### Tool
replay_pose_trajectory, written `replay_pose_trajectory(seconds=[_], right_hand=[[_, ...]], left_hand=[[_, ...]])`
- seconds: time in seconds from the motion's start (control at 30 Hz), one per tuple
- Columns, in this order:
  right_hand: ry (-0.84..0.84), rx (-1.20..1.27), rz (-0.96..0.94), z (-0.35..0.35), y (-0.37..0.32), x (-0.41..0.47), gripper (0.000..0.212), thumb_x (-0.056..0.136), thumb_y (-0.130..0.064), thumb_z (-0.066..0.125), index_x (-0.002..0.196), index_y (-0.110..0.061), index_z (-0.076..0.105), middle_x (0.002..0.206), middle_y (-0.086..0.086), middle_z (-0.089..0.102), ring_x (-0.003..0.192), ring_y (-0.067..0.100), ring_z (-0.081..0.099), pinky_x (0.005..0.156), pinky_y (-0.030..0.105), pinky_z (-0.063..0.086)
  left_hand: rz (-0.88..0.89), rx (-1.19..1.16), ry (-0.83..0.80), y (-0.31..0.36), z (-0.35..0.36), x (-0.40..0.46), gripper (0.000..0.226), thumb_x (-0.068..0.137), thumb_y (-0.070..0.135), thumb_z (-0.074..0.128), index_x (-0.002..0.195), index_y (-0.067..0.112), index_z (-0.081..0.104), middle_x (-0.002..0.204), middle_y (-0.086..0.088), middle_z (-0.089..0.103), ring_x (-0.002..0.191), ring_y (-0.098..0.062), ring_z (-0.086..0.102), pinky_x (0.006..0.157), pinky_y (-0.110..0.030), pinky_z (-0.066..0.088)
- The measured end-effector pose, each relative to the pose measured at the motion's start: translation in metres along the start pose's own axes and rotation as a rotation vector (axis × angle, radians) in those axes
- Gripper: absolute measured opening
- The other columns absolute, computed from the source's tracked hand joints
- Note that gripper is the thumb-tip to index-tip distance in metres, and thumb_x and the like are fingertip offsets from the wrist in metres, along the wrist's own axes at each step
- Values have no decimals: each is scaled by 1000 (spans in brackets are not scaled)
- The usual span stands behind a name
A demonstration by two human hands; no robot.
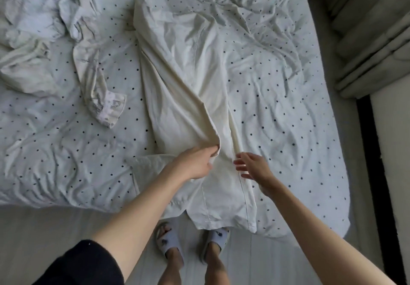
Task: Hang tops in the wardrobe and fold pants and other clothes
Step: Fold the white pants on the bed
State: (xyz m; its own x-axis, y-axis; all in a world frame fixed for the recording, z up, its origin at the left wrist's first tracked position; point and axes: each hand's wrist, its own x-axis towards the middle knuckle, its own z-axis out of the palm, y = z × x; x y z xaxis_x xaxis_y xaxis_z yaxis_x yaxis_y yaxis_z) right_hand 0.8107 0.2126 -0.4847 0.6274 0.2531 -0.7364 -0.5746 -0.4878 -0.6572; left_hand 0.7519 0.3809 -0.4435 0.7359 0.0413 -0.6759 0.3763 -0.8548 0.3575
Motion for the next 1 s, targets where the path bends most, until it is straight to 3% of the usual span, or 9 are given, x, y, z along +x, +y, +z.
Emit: replay_pose_trajectory(seconds=[0.07,0.17,0.3,0.47,0.63,0.73,0.87,0.93,1.0], right_hand=[[13,6,-40,-8,-14,5,21,97,-23,44,95,-15,63,97,8,67,84,19,61,74,30,49],[-26,-23,-88,-10,-27,6,22,96,-27,45,91,-19,65,95,6,68,85,18,63,76,29,52],[-64,-182,-118,-2,-27,3,26,94,-40,51,96,-19,64,93,1,69,86,16,65,80,34,53],[-45,-381,-225,22,-28,4,31,84,-41,66,97,-13,69,89,1,69,79,15,62,74,31,49],[-83,-566,-291,45,-37,5,38,84,-36,64,79,2,61,79,12,65,77,25,59,67,36,46],[-12,-715,-227,48,-34,9,25,84,-18,52,61,-10,50,64,5,54,70,27,51,56,31,41],[61,-768,-135,40,-15,11,29,81,-9,47,55,-16,37,61,2,44,66,24,45,48,26,29],[64,-771,-94,32,-7,13,23,80,-5,46,59,-15,45,68,6,50,70,26,49,53,26,36],[63,-773,-64,19,1,15,21,80,-3,46,64,-14,54,71,7,54,71,27,53,56,28,42]], left_hand=[[-4,-94,-50,1,6,-4,62,95,24,47,149,29,17,142,-9,43,123,-30,47,99,-36,40],[8,-307,-142,3,23,-6,69,98,24,43,150,32,-1,133,-7,52,115,-25,53,97,-31,40],[95,-386,-210,9,41,-9,61,97,3,32,151,24,10,151,-1,32,137,-19,32,114,-33,26],[92,-59,-196,2,51,-13,63,93,5,29,148,35,19,154,6,26,142,-22,19,117,-43,5],[31,-110,-220,-9,64,-32,77,91,2,33,147,43,0,153,3,25,129,-24,40,95,-32,42],[5,-159,-258,-5,80,-46,74,94,8,34,148,32,-10,156,-1,18,132,-26,38,103,-39,39],[31,-424,-253,9,85,-49,58,98,12,32,151,13,6,153,-11,27,133,-24,36,108,-27,28],[28,-736,-191,17,83,-48,46,96,4,34,142,4,32,125,-16,52,110,-19,49,92,-22,35],[-44,-1118,-190,23,82,-45,39,95,-1,38,134,4,38,112,-9,48,103,-15,48,87,-24,41]])
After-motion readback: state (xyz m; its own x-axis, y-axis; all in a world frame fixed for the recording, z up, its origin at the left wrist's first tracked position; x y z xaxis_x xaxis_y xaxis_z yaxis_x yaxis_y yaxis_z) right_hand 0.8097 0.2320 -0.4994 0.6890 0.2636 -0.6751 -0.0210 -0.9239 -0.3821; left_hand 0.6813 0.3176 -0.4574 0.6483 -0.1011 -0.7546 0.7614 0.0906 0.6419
